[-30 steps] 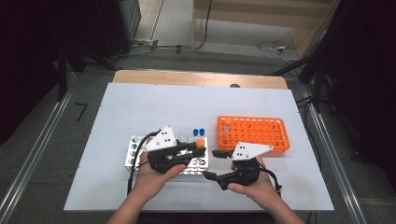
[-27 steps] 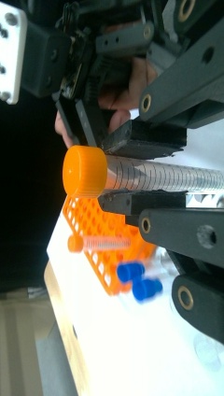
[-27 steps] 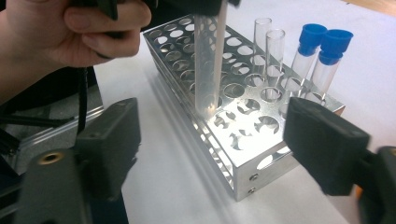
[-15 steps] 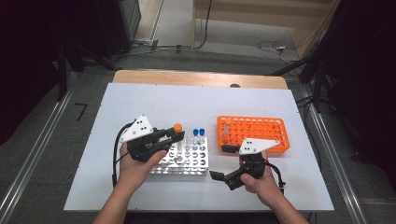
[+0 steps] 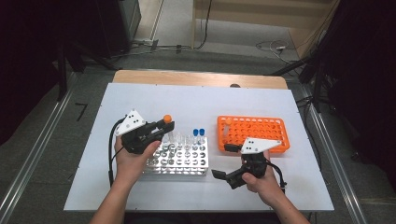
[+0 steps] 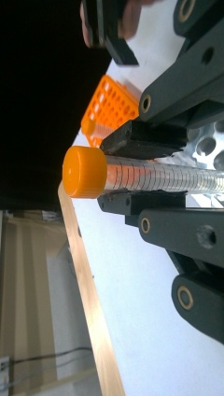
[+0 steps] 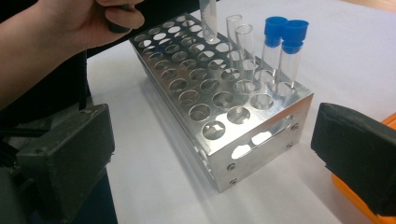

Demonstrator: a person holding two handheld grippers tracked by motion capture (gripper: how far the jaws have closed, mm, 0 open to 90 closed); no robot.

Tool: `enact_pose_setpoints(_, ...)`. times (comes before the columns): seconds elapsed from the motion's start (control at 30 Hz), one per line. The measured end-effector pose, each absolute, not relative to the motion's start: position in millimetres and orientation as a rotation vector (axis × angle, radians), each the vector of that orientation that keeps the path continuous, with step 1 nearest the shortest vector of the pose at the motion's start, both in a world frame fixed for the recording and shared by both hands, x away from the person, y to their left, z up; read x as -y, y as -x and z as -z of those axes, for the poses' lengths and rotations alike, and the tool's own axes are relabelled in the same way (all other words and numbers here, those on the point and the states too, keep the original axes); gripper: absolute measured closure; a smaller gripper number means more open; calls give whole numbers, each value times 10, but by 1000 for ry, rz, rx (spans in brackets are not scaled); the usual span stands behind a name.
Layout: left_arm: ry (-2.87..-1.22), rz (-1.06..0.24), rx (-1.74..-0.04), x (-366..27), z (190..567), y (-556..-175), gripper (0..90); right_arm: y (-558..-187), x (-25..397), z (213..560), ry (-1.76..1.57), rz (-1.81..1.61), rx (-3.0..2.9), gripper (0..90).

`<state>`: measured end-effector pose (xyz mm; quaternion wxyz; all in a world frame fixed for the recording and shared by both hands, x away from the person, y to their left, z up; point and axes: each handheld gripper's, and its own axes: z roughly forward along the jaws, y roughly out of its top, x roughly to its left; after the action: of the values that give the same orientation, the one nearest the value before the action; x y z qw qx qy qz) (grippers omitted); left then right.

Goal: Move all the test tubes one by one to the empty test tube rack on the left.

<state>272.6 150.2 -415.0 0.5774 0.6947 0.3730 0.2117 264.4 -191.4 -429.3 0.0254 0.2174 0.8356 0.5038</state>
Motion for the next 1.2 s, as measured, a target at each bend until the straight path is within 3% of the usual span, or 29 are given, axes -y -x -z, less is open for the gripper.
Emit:
enact_pose_setpoints(0.83,-1734,-537,-952,-1336,4306,-2796,743,-2669,2003,4286,-694,-1543,-2542,0)
enact_pose_setpoints(1.2,-1769,-494,-993,-1340,4342,-2768,702,-2683,1994,4297,-694,-1543,-2540,0)
